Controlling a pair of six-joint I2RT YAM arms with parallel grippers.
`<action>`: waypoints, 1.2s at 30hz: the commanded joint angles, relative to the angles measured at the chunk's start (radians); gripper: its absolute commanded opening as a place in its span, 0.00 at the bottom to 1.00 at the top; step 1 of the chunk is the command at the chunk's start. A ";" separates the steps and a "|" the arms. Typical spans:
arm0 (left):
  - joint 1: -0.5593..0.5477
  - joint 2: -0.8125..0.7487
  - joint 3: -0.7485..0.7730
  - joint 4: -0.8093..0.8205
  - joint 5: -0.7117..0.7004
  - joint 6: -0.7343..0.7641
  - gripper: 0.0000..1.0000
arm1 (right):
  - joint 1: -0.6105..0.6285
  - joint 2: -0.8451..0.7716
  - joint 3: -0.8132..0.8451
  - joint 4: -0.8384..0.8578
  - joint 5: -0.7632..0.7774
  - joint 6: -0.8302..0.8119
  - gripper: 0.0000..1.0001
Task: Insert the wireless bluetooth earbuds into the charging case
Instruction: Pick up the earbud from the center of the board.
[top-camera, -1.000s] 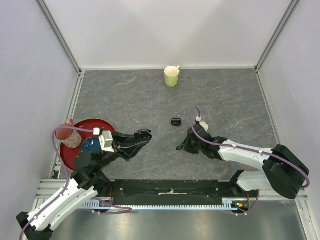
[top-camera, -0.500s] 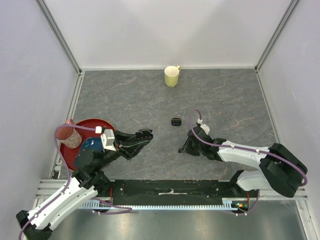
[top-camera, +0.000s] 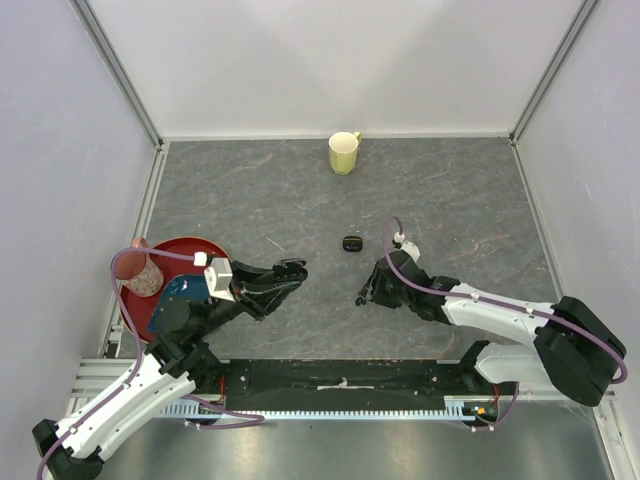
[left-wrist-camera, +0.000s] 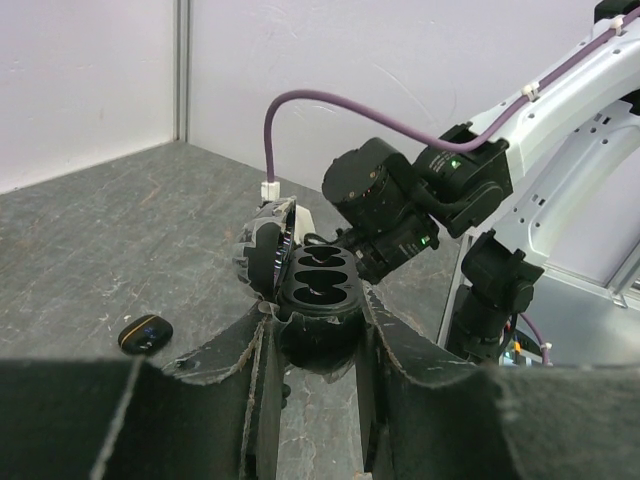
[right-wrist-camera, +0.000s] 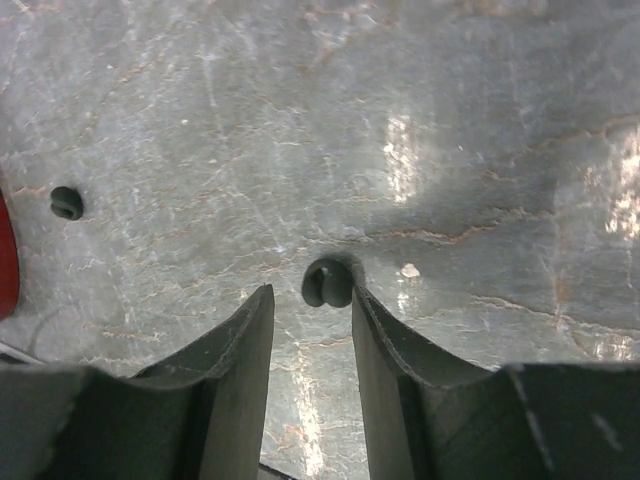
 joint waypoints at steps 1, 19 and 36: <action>-0.002 -0.004 -0.001 0.049 -0.005 -0.026 0.02 | -0.023 -0.010 0.104 -0.004 -0.019 -0.196 0.43; -0.002 -0.007 -0.011 0.048 0.000 -0.039 0.02 | -0.184 0.177 0.221 -0.136 -0.340 -0.586 0.36; -0.002 0.009 -0.021 0.066 0.003 -0.050 0.02 | -0.206 0.268 0.231 -0.113 -0.407 -0.648 0.33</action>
